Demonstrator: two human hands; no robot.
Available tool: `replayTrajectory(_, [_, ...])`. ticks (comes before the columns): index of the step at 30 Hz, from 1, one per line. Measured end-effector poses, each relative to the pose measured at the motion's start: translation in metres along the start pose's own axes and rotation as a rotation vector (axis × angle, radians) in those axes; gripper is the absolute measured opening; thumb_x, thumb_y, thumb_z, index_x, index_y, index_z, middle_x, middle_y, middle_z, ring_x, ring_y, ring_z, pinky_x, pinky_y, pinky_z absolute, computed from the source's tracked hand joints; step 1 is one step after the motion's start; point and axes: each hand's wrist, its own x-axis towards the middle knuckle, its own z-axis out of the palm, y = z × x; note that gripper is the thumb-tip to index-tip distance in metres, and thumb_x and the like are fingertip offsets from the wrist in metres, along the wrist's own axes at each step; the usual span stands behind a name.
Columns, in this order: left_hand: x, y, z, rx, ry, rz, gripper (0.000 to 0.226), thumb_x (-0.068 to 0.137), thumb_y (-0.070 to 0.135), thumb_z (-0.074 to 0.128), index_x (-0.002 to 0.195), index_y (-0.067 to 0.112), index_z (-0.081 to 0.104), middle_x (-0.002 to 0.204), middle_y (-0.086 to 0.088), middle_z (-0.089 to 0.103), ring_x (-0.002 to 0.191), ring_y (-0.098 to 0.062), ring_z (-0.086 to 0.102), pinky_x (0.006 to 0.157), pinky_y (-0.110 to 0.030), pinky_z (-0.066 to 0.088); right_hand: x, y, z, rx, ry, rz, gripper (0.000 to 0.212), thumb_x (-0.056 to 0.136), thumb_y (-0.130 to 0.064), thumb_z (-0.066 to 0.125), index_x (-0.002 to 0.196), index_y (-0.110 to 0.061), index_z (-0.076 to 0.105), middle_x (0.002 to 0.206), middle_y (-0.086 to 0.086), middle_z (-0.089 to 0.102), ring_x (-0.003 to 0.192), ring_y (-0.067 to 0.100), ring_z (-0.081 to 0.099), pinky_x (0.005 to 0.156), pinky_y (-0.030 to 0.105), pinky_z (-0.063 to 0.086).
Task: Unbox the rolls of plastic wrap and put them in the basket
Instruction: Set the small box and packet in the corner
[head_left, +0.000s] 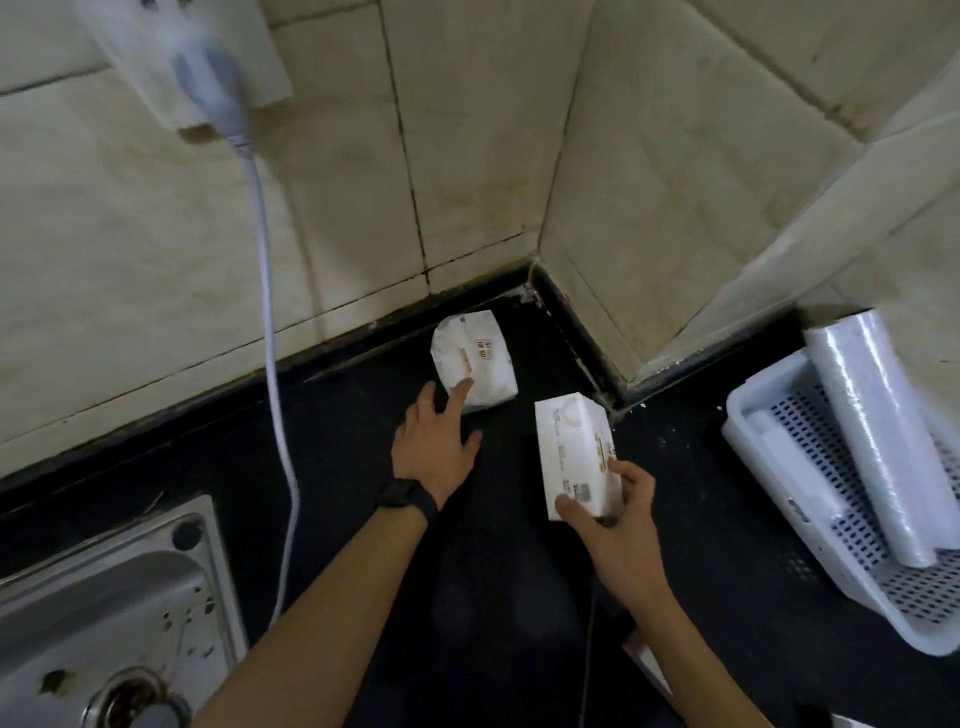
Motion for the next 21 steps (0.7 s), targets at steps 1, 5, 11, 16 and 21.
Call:
replayTrajectory(1, [0.009, 0.006, -0.001, 0.054, -0.017, 0.011, 0.065, 0.096, 0.046, 0.053, 0.153, 0.037, 0.023, 0.159, -0.015, 0.021, 0.133, -0.034, 0.040, 0.100, -0.046, 0.045, 0.002, -0.001, -0.003, 0.004, 0.007, 0.001, 0.062, 0.079, -0.030, 0.084, 0.114, -0.049, 0.036, 0.121, -0.020, 0.050, 0.088, -0.007, 0.064, 0.061, 0.013, 0.053])
replayTrajectory(5, [0.029, 0.006, -0.001, 0.147, -0.042, 0.040, 0.033, 0.101, 0.025, 0.045, 0.133, 0.018, 0.046, 0.143, -0.017, 0.043, 0.103, -0.033, 0.056, 0.076, -0.045, 0.055, 0.012, -0.010, -0.010, 0.002, 0.037, -0.014, 0.067, 0.077, -0.032, 0.085, 0.121, -0.043, 0.036, 0.127, -0.015, 0.050, 0.100, -0.002, 0.062, 0.068, 0.015, 0.055])
replayTrajectory(11, [-0.003, -0.026, -0.019, -0.049, 0.088, -0.017, 0.010, 0.102, 0.018, 0.042, 0.101, 0.012, 0.050, 0.099, -0.008, 0.061, 0.075, -0.029, 0.061, 0.065, -0.045, 0.053, 0.062, -0.042, 0.016, -0.271, 0.040, -0.185, 0.075, 0.075, -0.039, 0.082, 0.132, -0.031, 0.035, 0.138, 0.002, 0.043, 0.121, 0.023, 0.043, 0.099, 0.044, 0.046])
replayTrajectory(16, [-0.042, -0.046, -0.043, -0.306, 0.265, -0.074, 0.012, 0.100, 0.023, 0.053, 0.098, 0.012, 0.058, 0.081, 0.000, 0.062, 0.069, -0.018, 0.060, 0.062, -0.036, 0.050, 0.132, -0.080, 0.063, -0.590, 0.057, -0.307, 0.078, 0.081, -0.037, 0.075, 0.143, -0.015, 0.034, 0.145, 0.017, 0.038, 0.123, 0.041, 0.040, 0.096, 0.049, 0.041])
replayTrajectory(21, [-0.061, -0.045, -0.053, -0.356, 0.342, -0.076, 0.010, 0.099, 0.020, 0.057, 0.094, 0.011, 0.057, 0.073, 0.010, 0.052, 0.060, -0.007, 0.050, 0.056, -0.020, 0.039, 0.178, -0.101, 0.087, -0.935, 0.107, -0.370, 0.083, 0.082, -0.043, 0.070, 0.146, -0.010, 0.028, 0.140, 0.025, 0.039, 0.119, 0.044, 0.044, 0.087, 0.053, 0.049])
